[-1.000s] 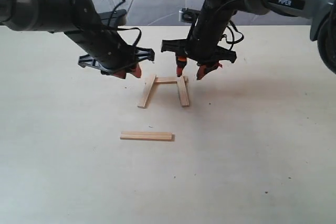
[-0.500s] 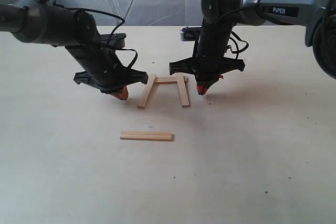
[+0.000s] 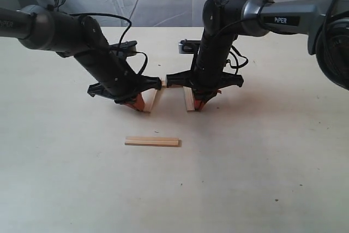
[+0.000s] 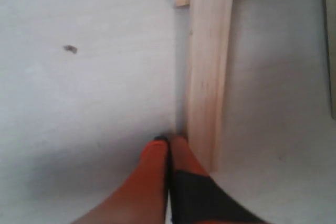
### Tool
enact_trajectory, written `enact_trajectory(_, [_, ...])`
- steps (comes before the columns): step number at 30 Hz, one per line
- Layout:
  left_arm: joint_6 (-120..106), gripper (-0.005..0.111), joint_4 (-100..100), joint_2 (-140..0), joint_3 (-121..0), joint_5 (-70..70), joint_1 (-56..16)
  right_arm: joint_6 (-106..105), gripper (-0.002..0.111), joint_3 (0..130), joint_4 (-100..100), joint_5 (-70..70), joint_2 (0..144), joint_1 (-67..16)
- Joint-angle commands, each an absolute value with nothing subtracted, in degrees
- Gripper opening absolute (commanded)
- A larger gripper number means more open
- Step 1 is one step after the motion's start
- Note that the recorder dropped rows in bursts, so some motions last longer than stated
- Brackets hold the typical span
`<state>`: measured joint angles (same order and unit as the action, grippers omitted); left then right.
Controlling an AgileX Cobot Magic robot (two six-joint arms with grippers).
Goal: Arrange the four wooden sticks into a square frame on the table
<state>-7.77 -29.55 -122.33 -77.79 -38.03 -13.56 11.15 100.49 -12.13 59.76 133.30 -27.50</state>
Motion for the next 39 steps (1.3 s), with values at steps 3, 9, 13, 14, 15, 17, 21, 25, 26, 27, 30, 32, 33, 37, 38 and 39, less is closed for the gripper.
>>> enact_trajectory(3, [-11.1,0.000,-35.0,-123.8,-77.4,-39.0,-13.8,10.5,0.000,100.2,-14.0,59.5,133.5,-27.4])
enact_trajectory(9, [-11.1,0.000,-35.1,-123.8,-77.4,-39.0,-13.8,10.5,0.000,100.2,-14.2,59.5,133.5,-27.4])
enact_trajectory(13, [-11.1,0.000,-33.4,-123.2,-77.4,-39.6,-13.2,10.7,0.000,100.2,-11.5,59.9,133.3,-27.3])
enact_trajectory(14, [-11.1,0.000,-32.9,-122.6,-77.4,-40.0,-12.6,11.1,0.000,100.2,-9.9,60.3,132.8,-27.1])
enact_trajectory(15, [-11.1,0.000,-32.4,-121.8,-77.4,-40.3,-12.2,11.4,0.000,100.2,-8.3,60.5,132.3,-26.9])
enact_trajectory(17, [-11.1,0.000,-30.0,-119.2,-77.4,-40.3,-11.0,11.1,0.000,100.2,-6.8,60.6,130.6,-26.4])
enact_trajectory(21, [-15.5,0.000,-24.8,-112.3,-77.4,-41.3,-8.6,3.4,0.000,100.2,-6.1,61.8,126.9,-26.0])
enact_trajectory(25, [-30.2,0.000,-24.0,-107.6,-76.6,-47.9,-6.8,-10.2,0.000,100.2,-8.8,65.0,125.4,-26.7])
enact_trajectory(26, [-32.2,0.000,-24.2,-106.4,-76.0,-49.0,-6.4,-14.9,0.000,100.2,-11.9,65.4,125.4,-27.0])
enact_trajectory(27, [-32.9,0.000,-24.3,-105.2,-75.1,-49.5,-5.9,-20.1,0.000,100.2,-15.6,66.3,125.4,-27.6])
enact_trajectory(30, [-32.6,0.000,-25.0,-101.1,-71.3,-49.6,-3.4,-32.7,0.000,100.2,-25.0,69.4,125.4,-30.1])
enact_trajectory(32, [-30.4,0.000,-25.0,-98.2,-68.8,-49.8,-1.1,-38.6,0.000,100.2,-27.7,70.0,125.4,-31.9])
enact_trajectory(33, [-30.2,0.000,-25.0,-97.1,-67.8,-50.2,-0.2,-41.3,0.000,100.2,-28.1,70.0,125.5,-33.0])
enact_trajectory(37, [-30.2,0.000,-24.4,-92.3,-63.3,-51.9,3.5,-47.0,0.002,100.2,-24.9,68.7,125.7,-37.1])
enact_trajectory(38, [-30.2,0.000,-24.0,-91.1,-62.1,-51.9,4.3,-48.2,0.006,100.2,-23.5,68.2,125.9,-38.1])
enact_trajectory(39, [-30.2,0.000,-23.5,-90.1,-61.0,-51.8,4.8,-49.1,0.012,100.2,-22.5,67.9,126.1,-39.0])
